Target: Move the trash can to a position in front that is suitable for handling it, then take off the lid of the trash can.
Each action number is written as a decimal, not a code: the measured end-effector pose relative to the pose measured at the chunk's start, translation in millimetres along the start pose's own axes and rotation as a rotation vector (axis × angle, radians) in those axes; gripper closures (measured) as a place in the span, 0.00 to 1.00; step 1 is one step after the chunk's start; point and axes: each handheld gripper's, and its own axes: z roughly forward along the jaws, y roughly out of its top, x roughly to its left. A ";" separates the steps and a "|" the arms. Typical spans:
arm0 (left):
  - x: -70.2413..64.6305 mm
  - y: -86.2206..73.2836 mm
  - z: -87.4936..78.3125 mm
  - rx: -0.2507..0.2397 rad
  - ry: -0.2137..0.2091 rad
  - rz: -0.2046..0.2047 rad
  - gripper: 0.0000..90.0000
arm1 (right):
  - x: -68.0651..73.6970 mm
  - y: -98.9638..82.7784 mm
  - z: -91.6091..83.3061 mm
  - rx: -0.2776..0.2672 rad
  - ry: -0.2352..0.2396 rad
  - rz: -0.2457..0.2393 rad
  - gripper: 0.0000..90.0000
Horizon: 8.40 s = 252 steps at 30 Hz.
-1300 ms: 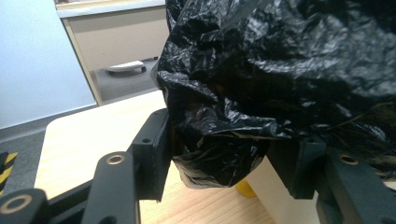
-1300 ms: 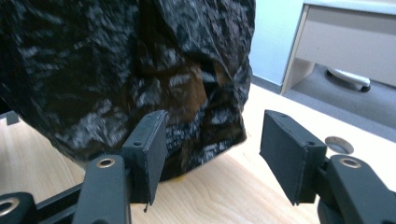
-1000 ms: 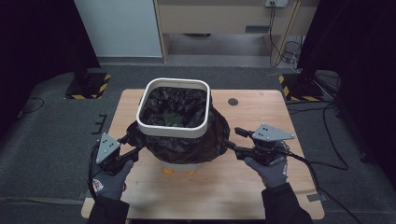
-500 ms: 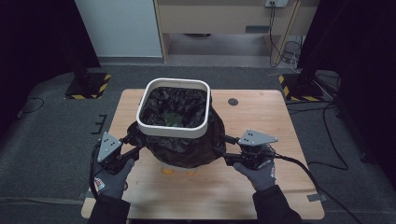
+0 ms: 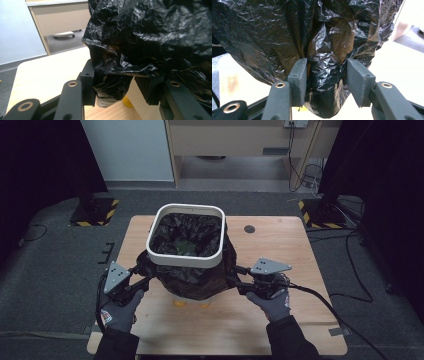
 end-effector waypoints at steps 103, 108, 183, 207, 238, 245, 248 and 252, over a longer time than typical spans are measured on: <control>-41.5 0.0 18.1 0.005 -0.082 0.065 0.42 | -46.5 -5.8 -72.3 0.009 -0.095 0.016 0.56; -33.3 -13.8 12.1 0.041 -0.057 0.070 0.35 | -48.1 -2.7 -82.3 -0.041 -0.106 0.039 0.55; 13.4 -120.7 69.4 0.482 0.006 -0.007 0.02 | -72.4 141.7 -84.8 -0.262 -0.239 0.050 0.44; 12.2 -120.2 71.7 0.486 0.004 -0.008 0.00 | -80.0 161.7 -52.7 -0.177 -0.197 0.027 0.43; 11.9 -120.0 72.6 0.485 0.002 -0.007 0.00 | -88.7 162.0 -17.5 0.008 -0.086 0.019 0.55; 11.7 -120.1 72.9 0.482 0.002 -0.010 0.00 | -91.9 160.7 -14.0 0.051 -0.081 0.020 0.63; 11.7 -120.1 72.9 0.481 0.003 -0.010 0.00 | -92.4 160.1 -13.8 0.046 -0.075 0.026 0.69; 11.6 -120.1 72.9 0.482 0.002 -0.011 0.00 | -92.0 160.5 -13.6 0.050 -0.078 0.025 0.76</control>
